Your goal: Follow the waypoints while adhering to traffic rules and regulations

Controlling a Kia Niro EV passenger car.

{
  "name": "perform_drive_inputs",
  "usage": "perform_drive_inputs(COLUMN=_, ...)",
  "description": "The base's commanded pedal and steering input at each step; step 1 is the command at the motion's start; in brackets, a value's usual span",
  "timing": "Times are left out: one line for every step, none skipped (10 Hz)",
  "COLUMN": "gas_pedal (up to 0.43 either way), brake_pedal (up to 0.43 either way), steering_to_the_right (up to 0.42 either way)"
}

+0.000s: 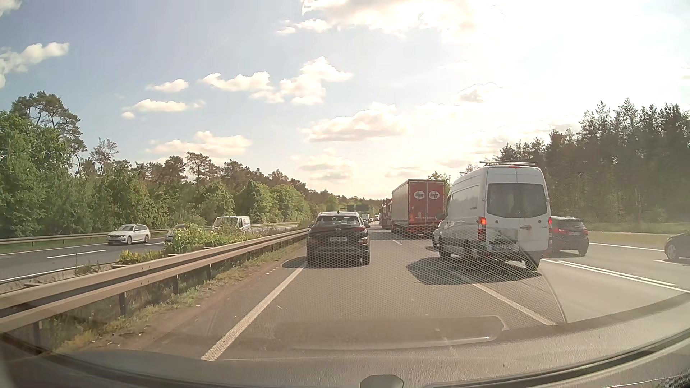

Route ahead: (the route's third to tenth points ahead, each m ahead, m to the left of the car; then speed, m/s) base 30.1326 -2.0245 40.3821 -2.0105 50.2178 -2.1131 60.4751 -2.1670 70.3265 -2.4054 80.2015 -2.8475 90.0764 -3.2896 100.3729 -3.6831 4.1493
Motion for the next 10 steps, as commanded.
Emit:
perform_drive_inputs(gas_pedal=0.067, brake_pedal=0.000, steering_to_the_right=0.000)
perform_drive_inputs(gas_pedal=0.067, brake_pedal=0.000, steering_to_the_right=0.000)
perform_drive_inputs(gas_pedal=0.067, brake_pedal=0.000, steering_to_the_right=0.000)
perform_drive_inputs(gas_pedal=0.067, brake_pedal=0.000, steering_to_the_right=0.000)
perform_drive_inputs(gas_pedal=0.067, brake_pedal=0.000, steering_to_the_right=-0.001)
perform_drive_inputs(gas_pedal=0.067, brake_pedal=0.000, steering_to_the_right=-0.001)
perform_drive_inputs(gas_pedal=0.067, brake_pedal=0.000, steering_to_the_right=-0.002)
perform_drive_inputs(gas_pedal=0.067, brake_pedal=0.000, steering_to_the_right=-0.001)
perform_drive_inputs(gas_pedal=0.067, brake_pedal=0.000, steering_to_the_right=-0.001)
perform_drive_inputs(gas_pedal=0.067, brake_pedal=0.000, steering_to_the_right=-0.001)
